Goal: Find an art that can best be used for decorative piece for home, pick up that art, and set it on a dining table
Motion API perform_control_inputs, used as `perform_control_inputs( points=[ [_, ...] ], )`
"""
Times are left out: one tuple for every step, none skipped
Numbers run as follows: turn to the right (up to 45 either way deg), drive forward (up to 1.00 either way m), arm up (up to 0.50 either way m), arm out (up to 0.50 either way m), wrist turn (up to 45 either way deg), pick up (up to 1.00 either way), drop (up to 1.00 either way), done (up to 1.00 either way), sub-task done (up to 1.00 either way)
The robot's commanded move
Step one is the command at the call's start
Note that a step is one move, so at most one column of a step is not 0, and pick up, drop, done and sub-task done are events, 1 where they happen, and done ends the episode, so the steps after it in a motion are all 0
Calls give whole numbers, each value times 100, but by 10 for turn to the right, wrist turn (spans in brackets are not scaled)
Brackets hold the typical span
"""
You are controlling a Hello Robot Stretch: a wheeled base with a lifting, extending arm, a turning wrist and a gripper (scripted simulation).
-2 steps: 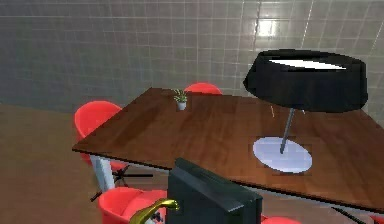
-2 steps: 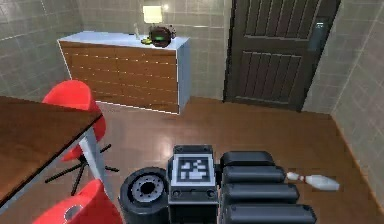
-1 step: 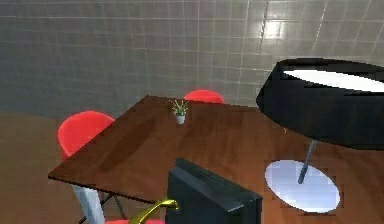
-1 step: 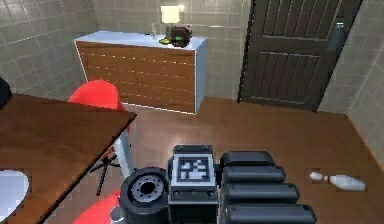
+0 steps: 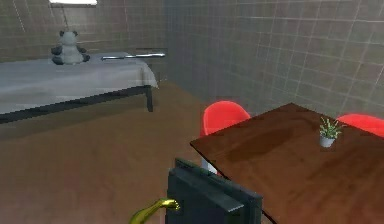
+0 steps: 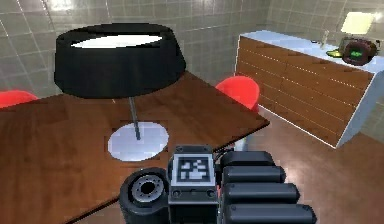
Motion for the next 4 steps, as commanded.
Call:
perform_control_inputs(
  points=[
    [-30,0,0,0,0,0,0,0,0],
    [0,0,0,48,0,0,0,0,0],
    [0,0,0,0,390,0,0,0,0],
    [0,0,-32,0,0,0,0,0,0]
  ],
)
